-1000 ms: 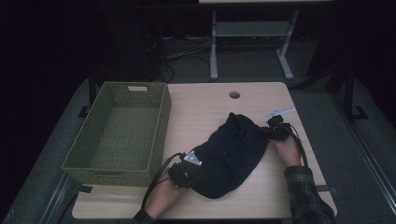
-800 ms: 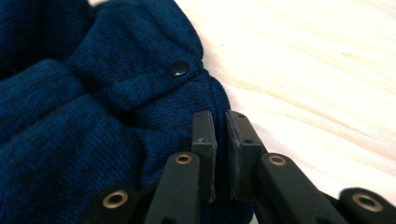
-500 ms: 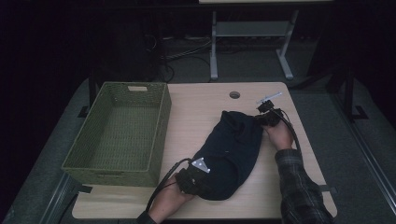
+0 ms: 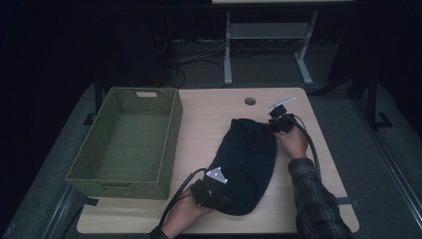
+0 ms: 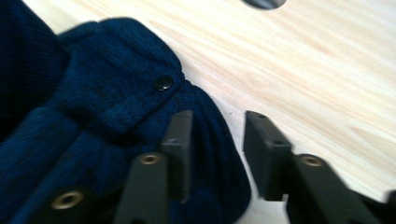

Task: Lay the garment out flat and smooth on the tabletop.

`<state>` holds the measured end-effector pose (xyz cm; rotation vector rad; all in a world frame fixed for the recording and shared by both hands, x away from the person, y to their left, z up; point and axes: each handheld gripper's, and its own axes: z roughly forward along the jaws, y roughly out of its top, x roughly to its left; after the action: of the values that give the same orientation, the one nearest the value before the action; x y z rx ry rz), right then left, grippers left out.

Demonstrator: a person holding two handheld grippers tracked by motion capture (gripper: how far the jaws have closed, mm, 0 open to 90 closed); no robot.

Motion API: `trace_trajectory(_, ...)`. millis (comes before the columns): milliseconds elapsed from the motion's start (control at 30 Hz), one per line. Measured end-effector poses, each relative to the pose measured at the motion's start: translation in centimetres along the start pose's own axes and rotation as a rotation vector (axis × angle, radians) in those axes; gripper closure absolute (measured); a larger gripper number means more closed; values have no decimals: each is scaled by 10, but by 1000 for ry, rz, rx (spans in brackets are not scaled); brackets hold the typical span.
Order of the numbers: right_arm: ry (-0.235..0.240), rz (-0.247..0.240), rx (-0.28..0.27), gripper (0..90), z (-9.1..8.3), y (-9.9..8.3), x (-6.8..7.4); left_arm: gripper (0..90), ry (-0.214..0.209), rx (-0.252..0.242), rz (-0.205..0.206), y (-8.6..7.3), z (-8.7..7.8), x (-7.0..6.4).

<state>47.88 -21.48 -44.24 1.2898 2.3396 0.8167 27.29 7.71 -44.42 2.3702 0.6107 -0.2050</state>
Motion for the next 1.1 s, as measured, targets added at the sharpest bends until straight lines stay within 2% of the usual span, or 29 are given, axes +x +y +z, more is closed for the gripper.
trace_trajectory(67,16,11,-15,596,-10,0,0,786,10,-10,-3,1,-3,1)
trace_trajectory(100,9,13,-35,599,-17,-2,1,779,33,-41,-5,6,-10,4)
trace_trajectory(167,8,11,-54,620,-22,-3,1,766,47,-57,-13,9,-15,7)
trace_trajectory(200,47,33,-68,682,-33,-9,3,761,69,-71,-14,16,-21,11)
trace_trajectory(233,47,33,-68,682,-33,-9,3,762,69,-71,-14,16,-21,11)
trace_trajectory(267,72,30,-92,766,-41,-19,7,780,86,-81,-18,23,-25,16)
trace_trajectory(333,94,28,-85,853,-47,-27,11,841,108,-95,-15,33,-28,23)
trace_trajectory(367,104,14,-83,883,-49,-31,14,871,129,-107,-12,39,-28,27)
trace_trajectory(400,104,14,-83,883,-49,-31,14,899,129,-107,-12,39,-28,27)
trace_trajectory(433,114,-5,-85,898,-54,-41,20,899,144,-105,-13,44,-28,32)
trace_trajectory(567,134,-24,-88,899,-60,-54,27,900,214,-101,-40,67,-24,57)
trace_trajectory(700,149,-41,-88,899,-63,-65,37,900,263,-108,-67,82,-17,78)
trace_trajectory(733,152,-48,-94,899,-64,-67,39,900,263,-108,-67,82,-17,78)
trace_trajectory(767,157,-51,-93,899,-65,-69,40,900,267,-117,-83,88,-13,87)
trace_trajectory(800,159,-48,-88,899,-65,-70,42,900,267,-117,-83,88,-13,87)
trace_trajectory(833,165,-45,-84,899,-65,-73,44,900,293,-119,-97,92,-7,97)
trace_trajectory(933,165,-49,-93,899,-65,-77,47,900,313,-111,-113,97,-1,108)
trace_trajectory(967,169,-40,-85,899,-63,-81,49,900,331,-102,-113,100,5,116)
trace_trajectory(1100,177,-33,-76,899,-57,-87,52,900,349,-70,-119,102,14,126)
